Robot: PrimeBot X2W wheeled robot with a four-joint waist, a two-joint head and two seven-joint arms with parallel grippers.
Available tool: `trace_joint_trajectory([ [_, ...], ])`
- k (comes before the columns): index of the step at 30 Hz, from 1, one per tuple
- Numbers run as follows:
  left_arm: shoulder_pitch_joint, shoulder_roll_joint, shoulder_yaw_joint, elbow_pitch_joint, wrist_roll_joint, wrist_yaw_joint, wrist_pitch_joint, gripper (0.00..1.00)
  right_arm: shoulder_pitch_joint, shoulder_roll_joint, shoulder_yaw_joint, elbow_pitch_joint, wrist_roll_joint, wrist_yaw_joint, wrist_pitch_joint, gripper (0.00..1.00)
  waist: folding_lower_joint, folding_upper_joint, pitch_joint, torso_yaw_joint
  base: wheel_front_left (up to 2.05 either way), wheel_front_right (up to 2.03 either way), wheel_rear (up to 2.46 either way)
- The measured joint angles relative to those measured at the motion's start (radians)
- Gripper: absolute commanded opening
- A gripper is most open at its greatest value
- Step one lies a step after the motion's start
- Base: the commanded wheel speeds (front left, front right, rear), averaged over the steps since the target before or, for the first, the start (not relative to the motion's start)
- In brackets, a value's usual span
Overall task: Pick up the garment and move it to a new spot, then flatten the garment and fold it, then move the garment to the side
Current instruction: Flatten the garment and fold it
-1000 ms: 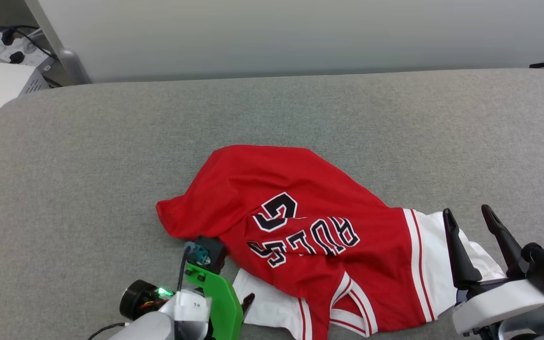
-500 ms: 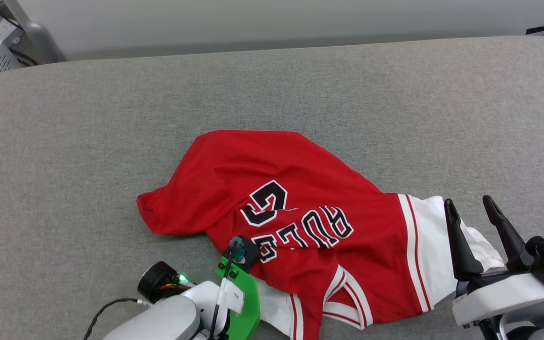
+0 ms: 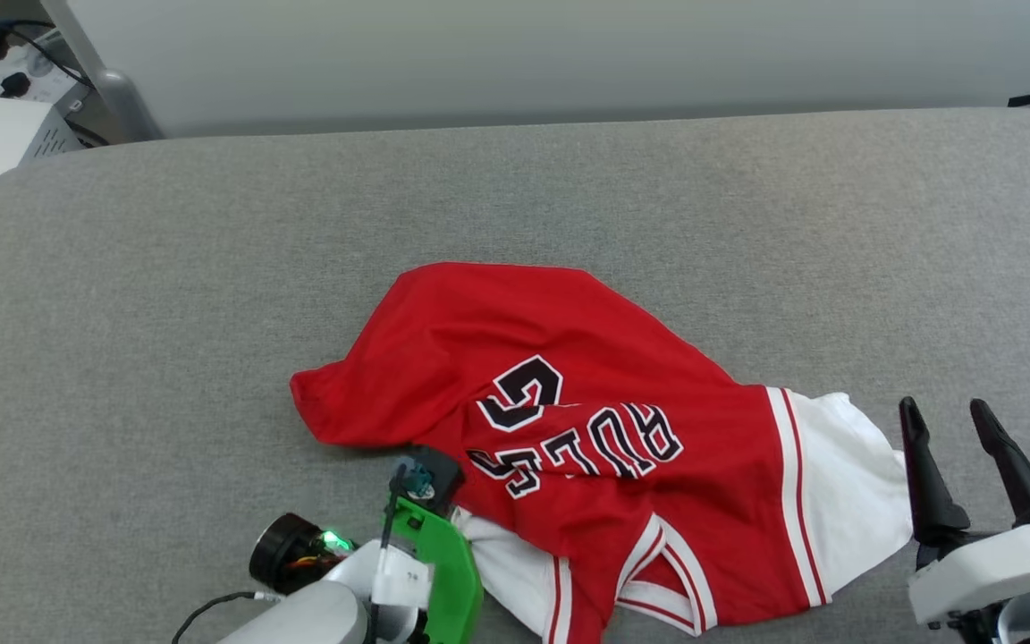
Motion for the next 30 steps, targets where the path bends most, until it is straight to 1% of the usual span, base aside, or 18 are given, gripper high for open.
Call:
trace_joint_trajectory([
  [4, 0.049, 0.028, 0.064, -0.062, -0.021, 0.056, -0.072, 0.0, 0.016, -0.033, -0.05, 0.043, 0.023, 0.0, 0.057, 1.0, 0.0, 0.0, -0.022, 0.022, 0.0, 0.0, 0.0],
  [7, 0.096, 0.044, 0.122, -0.104, -0.043, 0.102, -0.132, 0.0, 0.032, -0.066, -0.085, 0.108, 0.062, 0.0, 0.14, 1.0, 0.0, 0.0, -0.038, 0.037, 0.0, 0.0, 0.0],
  [10, 0.14, 0.065, 0.169, -0.145, -0.068, 0.137, -0.187, 0.0, 0.06, -0.109, -0.109, 0.164, 0.105, 0.0, 0.272, 1.0, 0.0, 0.0, -0.05, 0.053, 0.0, 0.0, 0.0],
  [13, 0.173, 0.091, 0.198, -0.185, -0.072, 0.165, -0.213, 0.0, 0.062, -0.155, -0.121, 0.198, 0.138, 0.0, 0.378, 1.0, 0.0, 0.0, -0.058, 0.064, 0.0, 0.0, 0.0],
  [16, 0.193, 0.111, 0.215, -0.222, -0.073, 0.181, -0.227, 0.0, 0.062, -0.185, -0.113, 0.218, 0.157, 0.0, 0.47, 1.0, 0.0, 0.0, -0.06, 0.074, 0.0, 0.0, 0.0],
  [20, 0.198, 0.132, 0.224, -0.275, -0.07, 0.198, -0.23, 0.0, 0.043, -0.205, -0.105, 0.253, 0.169, 0.0, 0.546, 1.0, 0.0, 0.0, -0.051, 0.083, 0.0, 0.0, 0.0],
  [25, 0.198, 0.142, 0.228, -0.313, -0.065, 0.21, -0.229, 0.0, -0.052, -0.244, -0.078, 0.322, 0.178, 0.0, 0.58, 1.0, 0.0, 0.0, -0.025, 0.089, 0.0, 0.0, 0.0],
  [30, 0.194, 0.139, 0.225, -0.316, -0.062, 0.21, -0.229, 0.0, -0.142, -0.275, -0.011, 0.402, 0.205, 0.0, 0.599, 1.0, 0.0, 0.0, 0.014, 0.098, 0.0, 0.0, 0.0],
])
